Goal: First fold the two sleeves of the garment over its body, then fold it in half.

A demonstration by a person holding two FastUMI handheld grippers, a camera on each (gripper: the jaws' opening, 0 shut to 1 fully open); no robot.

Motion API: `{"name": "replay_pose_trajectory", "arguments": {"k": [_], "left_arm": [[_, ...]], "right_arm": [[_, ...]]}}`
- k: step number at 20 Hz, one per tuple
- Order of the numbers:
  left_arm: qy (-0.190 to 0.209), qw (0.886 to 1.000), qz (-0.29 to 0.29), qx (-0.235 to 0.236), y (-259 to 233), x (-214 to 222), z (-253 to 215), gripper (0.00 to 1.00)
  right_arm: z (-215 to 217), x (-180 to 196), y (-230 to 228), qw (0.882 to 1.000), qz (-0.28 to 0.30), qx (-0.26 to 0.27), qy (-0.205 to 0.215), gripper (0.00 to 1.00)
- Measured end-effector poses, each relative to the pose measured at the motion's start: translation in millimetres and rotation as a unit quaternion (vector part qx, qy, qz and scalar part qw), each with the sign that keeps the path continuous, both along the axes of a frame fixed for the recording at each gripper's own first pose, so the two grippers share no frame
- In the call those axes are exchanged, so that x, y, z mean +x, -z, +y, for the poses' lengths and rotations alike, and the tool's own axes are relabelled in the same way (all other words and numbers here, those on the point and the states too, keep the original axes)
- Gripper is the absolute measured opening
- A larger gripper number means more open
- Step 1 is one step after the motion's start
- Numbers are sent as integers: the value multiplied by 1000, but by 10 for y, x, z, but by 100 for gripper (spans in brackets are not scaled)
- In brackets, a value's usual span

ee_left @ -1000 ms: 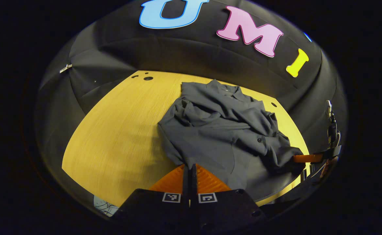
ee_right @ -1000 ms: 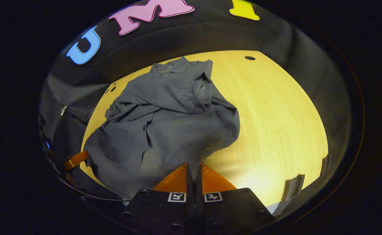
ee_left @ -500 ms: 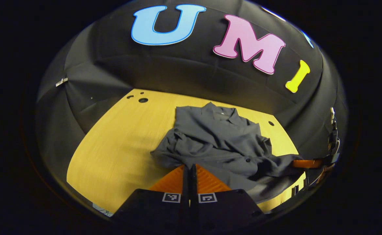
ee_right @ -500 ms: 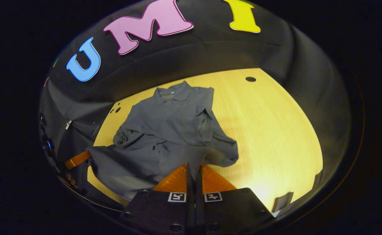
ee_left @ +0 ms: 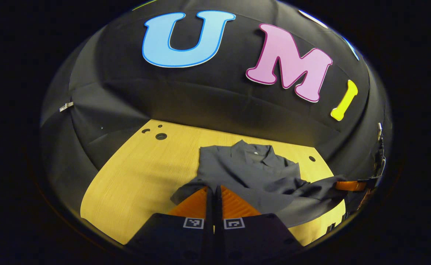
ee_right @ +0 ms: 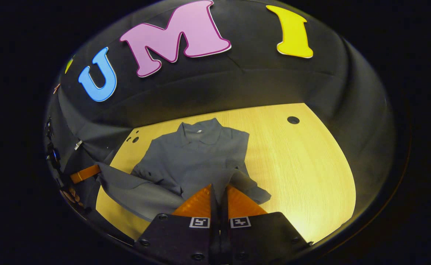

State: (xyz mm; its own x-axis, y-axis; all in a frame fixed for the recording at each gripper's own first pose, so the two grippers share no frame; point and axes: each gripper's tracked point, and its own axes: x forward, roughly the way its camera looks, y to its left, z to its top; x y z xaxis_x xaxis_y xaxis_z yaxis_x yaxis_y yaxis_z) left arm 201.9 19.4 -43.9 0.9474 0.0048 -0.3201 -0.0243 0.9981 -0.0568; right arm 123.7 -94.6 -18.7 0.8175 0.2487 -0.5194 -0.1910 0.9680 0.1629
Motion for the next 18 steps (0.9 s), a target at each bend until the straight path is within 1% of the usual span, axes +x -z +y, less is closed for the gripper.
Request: {"name": "replay_pose_trajectory", "arguments": {"k": [5, 10, 13, 16, 18], "left_arm": [[-1, 1000, -21, 13, -237, 469, 1, 5], [0, 999, -31, 26, -330, 987, 12, 5], [2, 999, -37, 33, -354, 1310, 21, 5], [-2, 999, -40, 25, -314, 1610, 43, 5], [-5, 998, -61, 22, -332, 1807, 72, 5]], "right_arm": [[58, 433, -129, 1000, -17, -8, -14, 5], [126, 894, -218, 999, -30, -12, -20, 5], [168, 1191, -255, 999, -40, -11, -17, 5], [199, 1494, -235, 999, -45, -7, -12, 5], [217, 1688, -196, 999, -48, 1, -4, 5]]}}
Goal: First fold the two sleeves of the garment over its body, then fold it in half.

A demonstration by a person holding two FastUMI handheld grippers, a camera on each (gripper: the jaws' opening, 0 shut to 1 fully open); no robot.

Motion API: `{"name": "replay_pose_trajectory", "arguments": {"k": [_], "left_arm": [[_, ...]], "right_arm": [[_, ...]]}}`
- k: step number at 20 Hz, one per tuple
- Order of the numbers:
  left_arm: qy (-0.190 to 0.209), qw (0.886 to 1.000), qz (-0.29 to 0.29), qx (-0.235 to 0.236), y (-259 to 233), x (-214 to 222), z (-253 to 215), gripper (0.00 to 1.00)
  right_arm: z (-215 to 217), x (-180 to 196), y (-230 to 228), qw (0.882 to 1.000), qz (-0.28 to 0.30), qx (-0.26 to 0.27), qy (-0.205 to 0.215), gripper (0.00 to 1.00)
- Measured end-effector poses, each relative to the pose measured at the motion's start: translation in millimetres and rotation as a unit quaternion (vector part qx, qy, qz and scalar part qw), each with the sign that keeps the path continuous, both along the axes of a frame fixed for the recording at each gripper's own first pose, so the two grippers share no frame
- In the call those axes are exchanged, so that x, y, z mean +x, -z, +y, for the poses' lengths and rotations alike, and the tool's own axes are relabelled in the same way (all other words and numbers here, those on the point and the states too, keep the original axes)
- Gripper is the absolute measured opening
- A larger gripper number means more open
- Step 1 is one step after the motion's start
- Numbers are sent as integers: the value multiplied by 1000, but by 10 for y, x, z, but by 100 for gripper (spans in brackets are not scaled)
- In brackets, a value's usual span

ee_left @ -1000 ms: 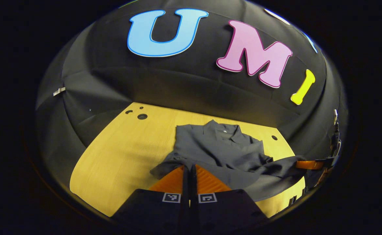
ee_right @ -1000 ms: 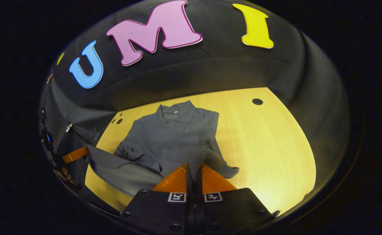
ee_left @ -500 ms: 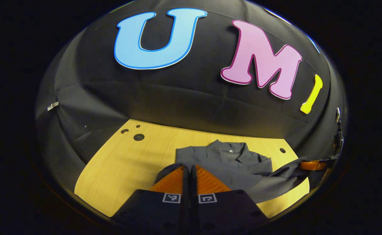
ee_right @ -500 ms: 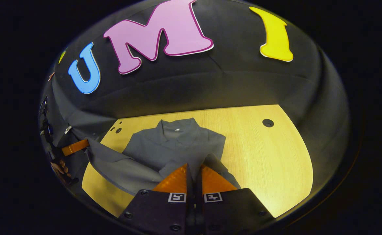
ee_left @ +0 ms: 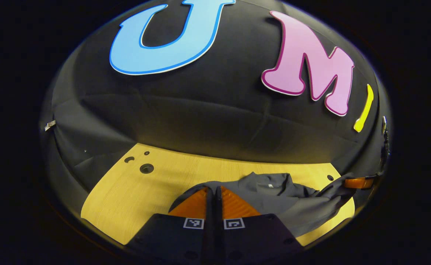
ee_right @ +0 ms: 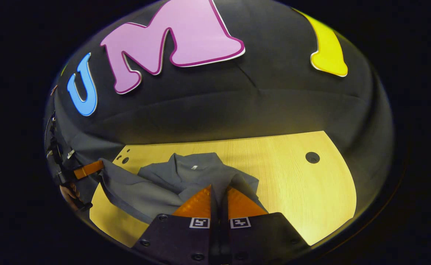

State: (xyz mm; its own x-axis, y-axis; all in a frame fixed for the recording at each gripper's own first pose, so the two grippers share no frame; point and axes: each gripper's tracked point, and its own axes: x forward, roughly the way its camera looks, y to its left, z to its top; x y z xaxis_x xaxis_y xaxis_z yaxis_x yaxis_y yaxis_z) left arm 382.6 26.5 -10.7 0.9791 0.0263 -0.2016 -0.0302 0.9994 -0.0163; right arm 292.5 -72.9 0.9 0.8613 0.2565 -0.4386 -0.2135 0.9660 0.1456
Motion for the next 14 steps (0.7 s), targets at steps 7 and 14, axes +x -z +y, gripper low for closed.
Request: {"name": "replay_pose_trajectory", "arguments": {"k": [7, 14], "left_arm": [[0, 1000, -16, -5, 239, 547, 19, 5], [-1, 1000, -25, 4, 347, 781, 5, 11]], "right_arm": [[10, 540, 348, 999, 15, 18, 22, 5], [16, 737, 506, 999, -9, -21, 27, 19]]}}
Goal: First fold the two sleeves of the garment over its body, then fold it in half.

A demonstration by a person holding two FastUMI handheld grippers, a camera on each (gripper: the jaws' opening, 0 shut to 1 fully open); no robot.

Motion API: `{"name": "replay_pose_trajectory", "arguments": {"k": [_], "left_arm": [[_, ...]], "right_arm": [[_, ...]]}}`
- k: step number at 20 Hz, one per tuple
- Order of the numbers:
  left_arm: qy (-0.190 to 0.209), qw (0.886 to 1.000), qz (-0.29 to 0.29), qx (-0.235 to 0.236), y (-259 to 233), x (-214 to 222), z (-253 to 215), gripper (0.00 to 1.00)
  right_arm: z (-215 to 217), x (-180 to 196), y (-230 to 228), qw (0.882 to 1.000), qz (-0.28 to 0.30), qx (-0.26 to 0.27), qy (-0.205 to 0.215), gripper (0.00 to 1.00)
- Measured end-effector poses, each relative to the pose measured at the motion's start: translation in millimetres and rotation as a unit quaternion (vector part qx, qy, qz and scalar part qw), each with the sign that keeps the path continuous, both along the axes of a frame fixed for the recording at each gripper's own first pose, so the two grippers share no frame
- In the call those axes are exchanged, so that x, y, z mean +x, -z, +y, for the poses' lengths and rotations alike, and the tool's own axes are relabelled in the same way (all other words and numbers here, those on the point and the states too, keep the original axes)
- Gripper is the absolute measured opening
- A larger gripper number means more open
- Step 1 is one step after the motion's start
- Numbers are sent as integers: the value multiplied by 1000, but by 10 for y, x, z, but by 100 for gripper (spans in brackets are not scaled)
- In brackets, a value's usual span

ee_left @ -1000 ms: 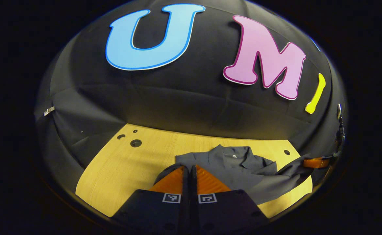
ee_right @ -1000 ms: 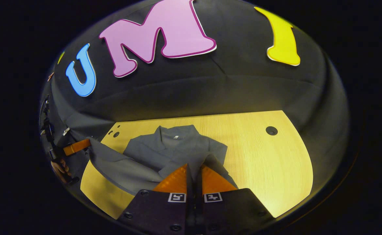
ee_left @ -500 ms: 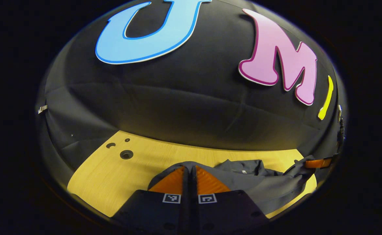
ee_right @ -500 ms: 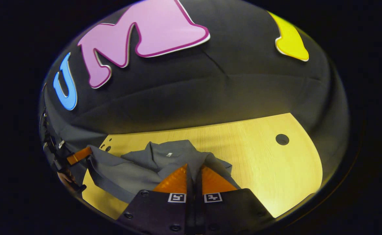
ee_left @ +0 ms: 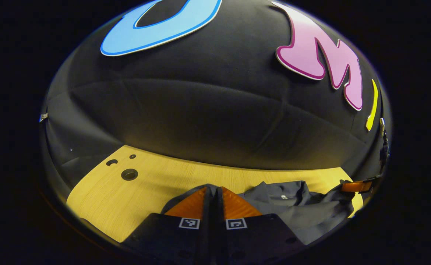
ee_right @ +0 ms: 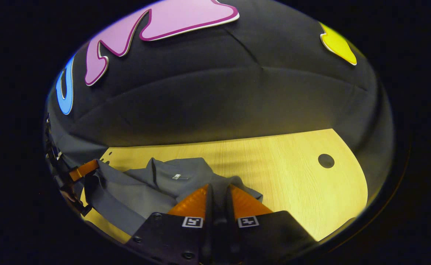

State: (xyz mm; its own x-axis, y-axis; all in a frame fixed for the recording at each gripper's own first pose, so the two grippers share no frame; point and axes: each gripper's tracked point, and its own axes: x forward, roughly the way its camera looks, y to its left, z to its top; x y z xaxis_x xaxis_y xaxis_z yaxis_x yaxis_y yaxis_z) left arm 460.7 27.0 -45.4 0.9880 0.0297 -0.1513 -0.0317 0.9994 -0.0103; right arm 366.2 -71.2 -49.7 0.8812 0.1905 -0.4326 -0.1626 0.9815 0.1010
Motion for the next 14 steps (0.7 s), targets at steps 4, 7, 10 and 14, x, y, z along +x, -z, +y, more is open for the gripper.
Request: {"name": "replay_pose_trajectory", "arguments": {"k": [4, 7, 10, 14], "left_arm": [[-10, 1000, -3, 5, -47, -74, 20, 48], [-10, 1000, -4, 17, -137, -252, 27, 54], [-1, 999, -21, 31, -317, -518, -14, 79], [-6, 997, -52, 62, -548, -962, 24, 99]], "right_arm": [[-80, -23, -133, 1000, -8, 9, 21, 27], [-192, -158, -266, 999, -23, 3, 35, 62], [-229, -418, -415, 998, -40, -15, 39, 89], [-318, -789, -675, 992, -92, -64, 56, 99]]}}
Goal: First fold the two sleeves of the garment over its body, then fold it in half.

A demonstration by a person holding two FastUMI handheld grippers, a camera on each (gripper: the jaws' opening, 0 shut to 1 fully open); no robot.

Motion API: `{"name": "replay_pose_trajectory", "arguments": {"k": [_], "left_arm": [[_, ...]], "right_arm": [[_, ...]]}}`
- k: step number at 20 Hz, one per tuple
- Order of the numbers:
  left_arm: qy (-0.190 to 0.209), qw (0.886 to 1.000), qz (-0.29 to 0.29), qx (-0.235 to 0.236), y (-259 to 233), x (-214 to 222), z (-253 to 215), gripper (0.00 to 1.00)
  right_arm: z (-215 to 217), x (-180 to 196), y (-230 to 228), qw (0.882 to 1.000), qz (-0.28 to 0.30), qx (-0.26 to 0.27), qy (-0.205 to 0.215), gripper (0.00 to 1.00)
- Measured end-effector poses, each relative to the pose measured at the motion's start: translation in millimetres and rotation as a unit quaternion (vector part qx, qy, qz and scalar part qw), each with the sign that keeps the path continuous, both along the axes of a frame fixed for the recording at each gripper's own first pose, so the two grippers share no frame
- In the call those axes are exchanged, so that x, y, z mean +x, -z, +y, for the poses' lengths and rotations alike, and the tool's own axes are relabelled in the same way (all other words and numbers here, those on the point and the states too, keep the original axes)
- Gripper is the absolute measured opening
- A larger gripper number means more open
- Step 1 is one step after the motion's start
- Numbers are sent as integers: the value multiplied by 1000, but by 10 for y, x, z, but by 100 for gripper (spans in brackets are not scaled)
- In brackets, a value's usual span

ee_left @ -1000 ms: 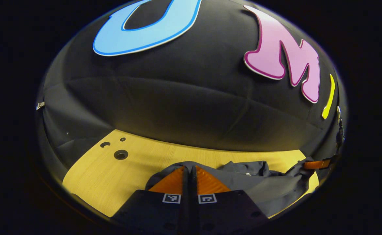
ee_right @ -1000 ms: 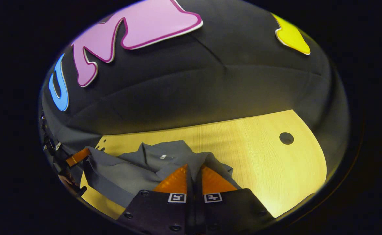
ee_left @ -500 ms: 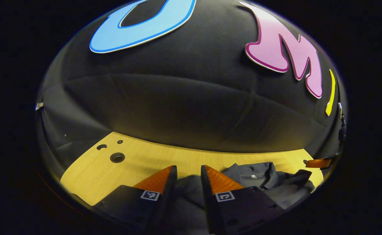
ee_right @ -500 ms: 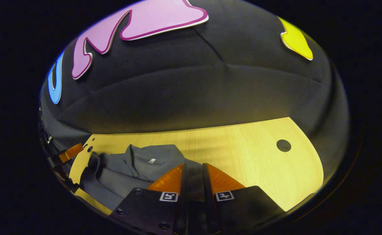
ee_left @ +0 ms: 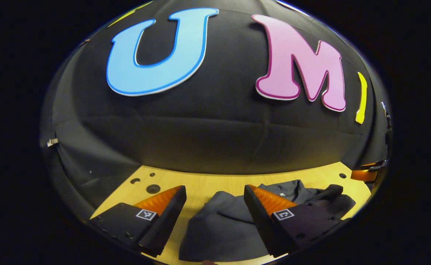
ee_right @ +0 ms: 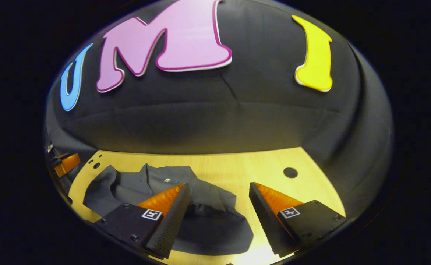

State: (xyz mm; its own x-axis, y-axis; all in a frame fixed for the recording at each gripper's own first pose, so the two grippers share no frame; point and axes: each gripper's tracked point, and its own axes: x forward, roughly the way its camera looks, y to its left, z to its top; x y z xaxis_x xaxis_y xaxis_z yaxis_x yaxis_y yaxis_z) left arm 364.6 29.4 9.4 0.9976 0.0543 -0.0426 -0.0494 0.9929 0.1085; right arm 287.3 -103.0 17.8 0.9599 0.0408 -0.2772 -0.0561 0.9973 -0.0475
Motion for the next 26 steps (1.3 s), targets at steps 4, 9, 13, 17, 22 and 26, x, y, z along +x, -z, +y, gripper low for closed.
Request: {"name": "replay_pose_trajectory", "arguments": {"k": [4, 9, 13, 17, 22, 26], "left_arm": [[2, 999, -37, -13, -271, -588, 2, 99], [5, 996, -88, -31, -603, -1454, 20, 99], [4, 993, -115, -9, -722, -2098, 120, 99], [21, 992, -127, -13, -725, -2665, 115, 98], [15, 993, -117, -28, -506, -3178, 238, 99], [-9, 993, -109, -42, -254, -3543, 335, 97]], "right_arm": [[26, -527, -296, 998, -49, -27, 7, 99], [198, -1222, -602, 996, -87, -26, 2, 99], [306, -1737, -747, 995, -100, -24, 0, 98], [418, -2205, -827, 994, -110, -7, 1, 98], [481, -2850, -724, 995, -101, -12, -9, 98], [536, -3316, -530, 996, -85, -5, -11, 98]]}}
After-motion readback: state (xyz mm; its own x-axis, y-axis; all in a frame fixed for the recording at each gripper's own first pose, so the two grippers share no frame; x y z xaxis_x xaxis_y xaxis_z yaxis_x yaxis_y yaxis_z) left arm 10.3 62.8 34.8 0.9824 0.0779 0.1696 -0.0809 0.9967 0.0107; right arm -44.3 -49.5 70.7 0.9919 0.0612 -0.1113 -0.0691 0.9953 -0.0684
